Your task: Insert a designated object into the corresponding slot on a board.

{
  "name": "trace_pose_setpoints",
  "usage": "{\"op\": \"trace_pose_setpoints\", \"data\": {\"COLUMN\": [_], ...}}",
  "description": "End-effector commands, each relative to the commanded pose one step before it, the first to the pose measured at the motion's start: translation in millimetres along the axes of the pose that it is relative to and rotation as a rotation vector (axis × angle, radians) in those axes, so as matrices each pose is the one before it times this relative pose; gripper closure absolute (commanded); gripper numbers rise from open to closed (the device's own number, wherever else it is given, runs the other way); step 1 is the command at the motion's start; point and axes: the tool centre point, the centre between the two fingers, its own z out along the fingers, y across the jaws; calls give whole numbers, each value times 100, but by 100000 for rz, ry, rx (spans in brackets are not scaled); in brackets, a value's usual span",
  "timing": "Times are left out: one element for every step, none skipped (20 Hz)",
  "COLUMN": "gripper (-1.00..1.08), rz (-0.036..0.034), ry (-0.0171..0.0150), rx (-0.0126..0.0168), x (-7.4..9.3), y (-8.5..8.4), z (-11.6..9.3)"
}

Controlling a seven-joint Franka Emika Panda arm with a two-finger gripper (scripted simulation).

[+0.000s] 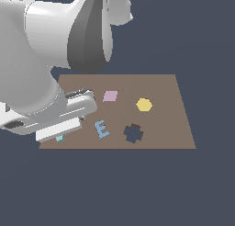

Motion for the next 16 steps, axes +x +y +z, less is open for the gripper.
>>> {"op": "trace_pose_setpoints", "data": {"gripper": [-92,-92,-92,-92,-92,-92,-92,-92,-92,-92,-92,-92,-92,-92,-92,-92], "rz": [-1995,-538,-472,-401,-337,-275,-218,-161,-119,-69,0,178,0,0,0,-67], "ry": [131,18,16,14,12,10,8,6,5,3,0,-37,0,0,0,13], "rx": [-157,-40,-35,-29,-24,-20,-15,-11,-8,-4,0,21,0,0,0,-7], "x": [375,100,91,79,70,60,51,41,34,20,-3,-56,0,1,1,28], "y": [719,221,189,163,136,111,86,65,39,22,20,-48,3,10,16,-18], "z": [355,112,96,82,67,54,42,30,20,11,5,-6,41,122,203,274]}}
